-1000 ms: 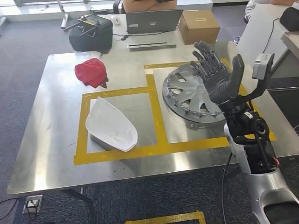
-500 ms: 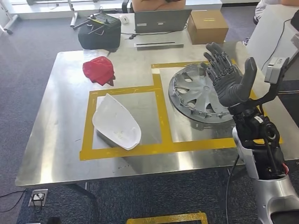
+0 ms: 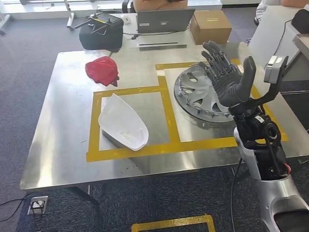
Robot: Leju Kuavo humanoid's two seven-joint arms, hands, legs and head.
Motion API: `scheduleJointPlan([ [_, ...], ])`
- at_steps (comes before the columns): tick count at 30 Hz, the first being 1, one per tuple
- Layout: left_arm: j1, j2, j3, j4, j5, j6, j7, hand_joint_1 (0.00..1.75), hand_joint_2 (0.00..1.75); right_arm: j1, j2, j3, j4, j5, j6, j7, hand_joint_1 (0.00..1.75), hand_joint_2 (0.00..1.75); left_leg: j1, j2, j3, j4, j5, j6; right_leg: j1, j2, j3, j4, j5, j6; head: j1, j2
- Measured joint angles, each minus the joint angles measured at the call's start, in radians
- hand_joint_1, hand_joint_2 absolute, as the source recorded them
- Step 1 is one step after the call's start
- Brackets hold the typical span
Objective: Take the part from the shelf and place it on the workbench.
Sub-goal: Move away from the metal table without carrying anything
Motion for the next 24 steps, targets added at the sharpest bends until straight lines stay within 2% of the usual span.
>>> scheduleJointPlan([
  [1, 0.0, 0.0, 0.0, 0.0, 0.001, 0.002, 0.0, 0.0, 0.0, -0.003, 0.0, 0.0, 0.003, 0.004, 0.001, -0.001, 0.0, 0.0, -0.001, 0.0, -0.002, -0.001, 0.003, 0.008, -0.002, 0.0, -0.007, 0.015, -0.014, 0.003, 0.003, 0.0],
  [2, -0.001, 0.0, 0.0, 0.0, 0.001, 0.003, 0.001, 0.0, 0.0, -0.008, 0.0, 0.0, 0.006, 0.006, 0.001, -0.003, 0.0, 0.0, -0.001, 0.001, -0.004, -0.003, 0.007, 0.015, -0.003, -0.001, -0.023, 0.054, -0.043, 0.006, 0.008, 0.0],
  [4, 0.0, 0.0, 0.0, 0.0, 0.002, 0.005, 0.001, 0.0, 0.0, -0.016, 0.001, 0.001, 0.012, 0.007, 0.002, -0.007, 0.0, 0.0, -0.006, 0.003, -0.011, -0.004, 0.012, 0.024, -0.002, -0.002, -0.08, 0.198, -0.125, 0.007, 0.022, 0.0],
  [5, 0.0, 0.0, 0.0, 0.0, 0.003, 0.005, 0.001, 0.0, 0.0, -0.018, 0.001, 0.002, 0.016, 0.007, 0.002, -0.01, 0.0, 0.0, -0.009, 0.003, -0.014, -0.003, 0.014, 0.028, -0.001, -0.002, -0.107, 0.271, -0.157, 0.007, 0.028, 0.0],
  [6, 0.001, 0.0, 0.0, 0.0, 0.003, 0.005, 0.001, 0.0, 0.0, -0.018, 0.001, 0.002, 0.02, 0.007, 0.002, -0.012, 0.0, 0.0, -0.013, 0.003, -0.016, -0.003, 0.016, 0.03, 0.001, -0.002, -0.121, 0.315, -0.171, 0.005, 0.032, 0.0],
  [7, 0.002, 0.0, 0.0, 0.0, 0.003, 0.005, 0.001, 0.0, 0.0, -0.018, 0.001, 0.002, 0.023, 0.008, 0.002, -0.013, 0.0, 0.0, -0.016, 0.002, -0.017, -0.003, 0.017, 0.031, 0.002, -0.002, -0.114, 0.315, -0.162, 0.001, 0.035, 0.0],
  [8, 0.003, -0.001, 0.0, 0.0, 0.003, 0.005, 0.001, 0.0, 0.0, -0.019, 0.002, 0.003, 0.027, 0.008, 0.002, -0.014, 0.0, 0.0, -0.019, 0.001, -0.017, -0.003, 0.018, 0.032, 0.004, -0.002, -0.085, 0.27, -0.136, -0.005, 0.038, 0.0],
  [10, 0.003, -0.002, 0.0, 0.0, 0.003, 0.005, 0.0, 0.0, 0.0, -0.026, 0.002, 0.004, 0.031, 0.008, 0.002, -0.015, 0.0, 0.0, -0.024, 0.0, -0.015, -0.002, 0.019, 0.031, 0.014, -0.002, -0.001, 0.118, -0.071, -0.024, 0.043, 0.0],
  [11, 0.003, -0.002, 0.0, 0.0, 0.003, 0.005, 0.0, 0.0, 0.0, -0.03, 0.002, 0.004, 0.032, 0.008, 0.002, -0.016, 0.0, 0.0, -0.026, 0.0, -0.017, -0.002, 0.021, 0.029, 0.019, -0.002, 0.03, 0.055, -0.052, -0.031, 0.044, 0.0],
  [12, 0.003, -0.003, 0.0, 0.0, 0.003, 0.005, 0.0, 0.0, 0.0, -0.033, 0.002, 0.005, 0.033, 0.008, 0.002, -0.016, 0.0, 0.0, -0.026, 0.001, -0.019, -0.001, 0.023, 0.025, 0.023, -0.002, 0.046, 0.018, -0.045, -0.035, 0.044, 0.0],
  [14, 0.004, -0.002, 0.0, 0.0, 0.003, 0.006, 0.0, 0.0, 0.0, -0.034, 0.003, 0.007, 0.035, 0.008, 0.002, -0.017, 0.0, 0.0, -0.025, 0.002, -0.025, -0.001, 0.03, 0.015, 0.027, -0.001, 0.048, 0.001, -0.043, -0.037, 0.044, 0.0],
  [15, 0.004, -0.002, 0.0, 0.0, 0.003, 0.006, 0.0, 0.0, 0.0, -0.033, 0.004, 0.008, 0.036, 0.008, 0.002, -0.017, 0.0, 0.0, -0.024, 0.002, -0.027, 0.001, 0.028, 0.01, 0.024, -0.002, 0.047, -0.003, -0.037, -0.039, 0.044, 0.0],
  [16, 0.004, -0.002, 0.0, 0.0, 0.003, 0.006, 0.0, 0.0, 0.0, -0.034, 0.005, 0.009, 0.036, 0.008, 0.002, -0.017, 0.0, 0.0, -0.023, 0.003, -0.032, 0.012, 0.017, 0.005, 0.021, -0.004, 0.046, -0.007, -0.031, -0.042, 0.042, 0.0],
  [17, 0.004, -0.001, 0.0, 0.0, 0.004, 0.006, 0.0, 0.0, 0.0, -0.034, 0.006, 0.01, 0.036, 0.008, 0.002, -0.017, 0.0, 0.0, -0.023, 0.003, -0.046, 0.043, -0.007, 0.0, 0.017, -0.006, 0.043, -0.012, -0.024, -0.046, 0.037, 0.0],
  [18, 0.004, 0.0, 0.0, 0.0, 0.004, 0.006, 0.0, 0.0, 0.0, -0.035, 0.007, 0.01, 0.037, 0.009, 0.002, -0.017, 0.0, 0.0, -0.021, 0.003, -0.068, 0.095, -0.044, -0.006, 0.015, -0.008, 0.038, -0.015, -0.017, -0.049, 0.031, 0.0],
  [20, 0.005, 0.001, 0.0, 0.0, 0.006, 0.006, 0.0, 0.0, 0.0, -0.034, 0.009, 0.012, 0.039, 0.011, 0.002, -0.017, 0.0, 0.0, -0.017, 0.004, -0.128, 0.235, -0.12, -0.015, 0.015, -0.01, 0.023, -0.014, -0.008, -0.052, 0.017, 0.0],
  [21, 0.005, 0.002, 0.0, 0.0, 0.006, 0.006, 0.0, 0.0, 0.0, -0.033, 0.01, 0.013, 0.04, 0.013, 0.001, -0.017, 0.0, 0.0, -0.015, 0.004, -0.147, 0.285, -0.139, -0.019, 0.015, -0.011, 0.016, -0.014, -0.003, -0.051, 0.011, 0.0],
  [22, 0.006, 0.002, 0.0, 0.0, 0.006, 0.006, 0.0, 0.0, 0.0, -0.033, 0.011, 0.014, 0.042, 0.016, 0.001, -0.017, 0.0, 0.0, -0.013, 0.004, -0.148, 0.298, -0.138, -0.021, 0.014, -0.011, 0.009, -0.013, 0.001, -0.049, 0.007, 0.0],
  [23, 0.007, 0.002, 0.0, 0.0, 0.006, 0.006, 0.0, 0.0, 0.0, -0.032, 0.012, 0.015, 0.044, 0.018, 0.0, -0.017, 0.0, 0.0, -0.01, 0.004, -0.126, 0.269, -0.119, -0.023, 0.014, -0.011, 0.004, -0.012, 0.004, -0.047, 0.004, 0.0],
  [24, 0.007, 0.002, 0.0, 0.0, 0.006, 0.006, 0.0, 0.0, 0.0, -0.032, 0.013, 0.015, 0.045, 0.02, -0.001, -0.017, 0.0, 0.0, -0.007, 0.005, -0.085, 0.202, -0.087, -0.024, 0.012, -0.011, 0.0, -0.01, 0.007, -0.044, 0.002, 0.0],
])
